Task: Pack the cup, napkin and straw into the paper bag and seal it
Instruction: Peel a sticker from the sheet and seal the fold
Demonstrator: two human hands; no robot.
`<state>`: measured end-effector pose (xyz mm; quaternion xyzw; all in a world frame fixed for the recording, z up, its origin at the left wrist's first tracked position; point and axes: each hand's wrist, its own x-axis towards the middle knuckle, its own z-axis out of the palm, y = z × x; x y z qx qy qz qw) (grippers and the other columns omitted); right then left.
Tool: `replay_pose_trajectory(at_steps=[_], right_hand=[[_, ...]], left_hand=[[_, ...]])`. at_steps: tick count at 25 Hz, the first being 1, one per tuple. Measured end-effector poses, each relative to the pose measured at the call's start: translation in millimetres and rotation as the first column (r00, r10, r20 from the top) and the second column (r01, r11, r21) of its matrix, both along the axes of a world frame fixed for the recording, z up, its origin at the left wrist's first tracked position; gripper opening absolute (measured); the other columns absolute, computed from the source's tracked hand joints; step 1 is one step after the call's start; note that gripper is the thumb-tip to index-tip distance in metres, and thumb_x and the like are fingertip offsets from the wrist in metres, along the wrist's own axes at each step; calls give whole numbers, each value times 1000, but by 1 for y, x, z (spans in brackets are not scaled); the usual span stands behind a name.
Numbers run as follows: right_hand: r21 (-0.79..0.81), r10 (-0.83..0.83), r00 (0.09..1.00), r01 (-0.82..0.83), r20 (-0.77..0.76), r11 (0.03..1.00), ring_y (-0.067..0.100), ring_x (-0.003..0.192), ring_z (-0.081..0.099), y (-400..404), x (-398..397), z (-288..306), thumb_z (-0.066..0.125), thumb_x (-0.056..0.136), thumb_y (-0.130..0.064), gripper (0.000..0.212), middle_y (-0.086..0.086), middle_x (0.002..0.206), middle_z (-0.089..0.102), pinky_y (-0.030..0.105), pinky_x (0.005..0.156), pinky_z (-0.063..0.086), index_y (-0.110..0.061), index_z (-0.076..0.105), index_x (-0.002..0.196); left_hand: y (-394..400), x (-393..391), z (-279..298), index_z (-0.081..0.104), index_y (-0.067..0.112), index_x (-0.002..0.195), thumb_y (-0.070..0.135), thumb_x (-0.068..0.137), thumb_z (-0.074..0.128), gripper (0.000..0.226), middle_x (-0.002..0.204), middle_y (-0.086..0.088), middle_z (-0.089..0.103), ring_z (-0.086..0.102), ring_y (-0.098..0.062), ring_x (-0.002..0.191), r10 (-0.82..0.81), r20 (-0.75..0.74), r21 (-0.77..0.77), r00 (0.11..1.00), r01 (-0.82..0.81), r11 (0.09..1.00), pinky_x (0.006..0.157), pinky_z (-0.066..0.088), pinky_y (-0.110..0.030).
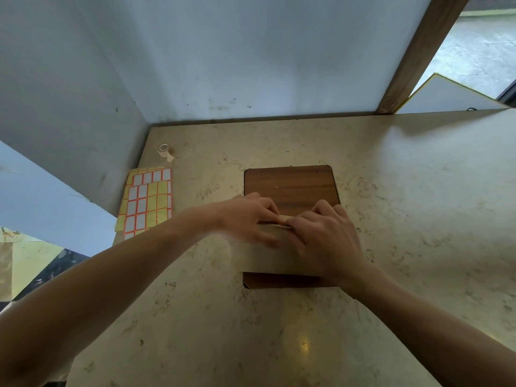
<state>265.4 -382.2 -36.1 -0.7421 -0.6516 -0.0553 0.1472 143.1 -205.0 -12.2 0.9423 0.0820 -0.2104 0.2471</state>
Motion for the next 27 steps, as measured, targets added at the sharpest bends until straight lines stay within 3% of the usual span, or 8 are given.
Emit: replay_pose_trajectory(at_steps=[2, 5, 9, 12, 20, 23, 27], right_hand=[[-113, -19, 999, 15, -34, 994, 14, 81, 47, 8, 7, 7, 46, 95, -42, 28, -10, 94, 72, 33, 69, 35, -30, 71, 103], [-215, -11, 998, -2, -57, 977, 10, 84, 42, 16, 16, 13, 46, 98, -39, 24, -14, 101, 70, 30, 71, 31, -36, 66, 111], [-212, 9, 1000, -10, -4, 977, 13, 92, 48, 20, 17, 15, 46, 99, -33, 24, -15, 106, 69, 31, 76, 36, -35, 66, 112], [-205, 43, 999, -36, 29, 978, 15, 100, 48, 18, 18, 13, 49, 98, -35, 23, -12, 111, 68, 32, 80, 37, -32, 65, 114], [-41, 36, 999, -37, -24, 998, 20, 83, 57, 13, 18, 12, 66, 90, -30, 11, -7, 94, 75, 36, 69, 43, -27, 75, 95], [-18, 26, 998, -27, -65, 999, 18, 82, 60, 5, 27, 11, 69, 87, -31, 10, -9, 93, 75, 33, 68, 41, -28, 74, 96], [7, -45, 978, 47, -204, 999, 14, 86, 62, -10, 44, 5, 73, 83, -31, 17, -12, 94, 74, 33, 72, 43, -30, 74, 100]], left_hand=[[-4, -1, -1, 60, 36, 127, 51, 91, 54, 39, 118, 10, 57, 47, -10, 105, -66, 158, 201, 985, 33, 979, 91, 43, -34], [-9, -4, -4, 65, 34, 120, 44, 95, 49, 31, 107, 9, 64, 55, -12, 94, -154, 329, 358, 932, 28, 933, 81, 43, -33], [-14, -7, -10, 70, 27, 111, 40, 95, 47, 31, 101, 6, 67, 59, -16, 90, -149, 431, 387, 890, -34, 921, 71, 35, -29], [-16, -12, -12, 74, 27, 102, 37, 92, 54, 24, 95, 7, 69, 59, -17, 88, -144, 483, 419, 864, -83, 904, 70, 40, -31], [-13, -25, -13, 74, 24, 95, 37, 88, 66, 17, 91, 6, 69, 59, -14, 83, -53, 580, 350, 813, -190, 918, 69, 41, -29], [-5, -37, -16, 74, 24, 99, 37, 85, 70, 20, 95, 7, 68, 58, -12, 85, 46, 609, 267, 792, -259, 928, 72, 35, -26], [2, -57, -21, 74, 25, 100, 33, 82, 73, 19, 92, 11, 67, 56, -10, 82, 220, 624, 105, 750, -359, 927, 72, 45, -32]])
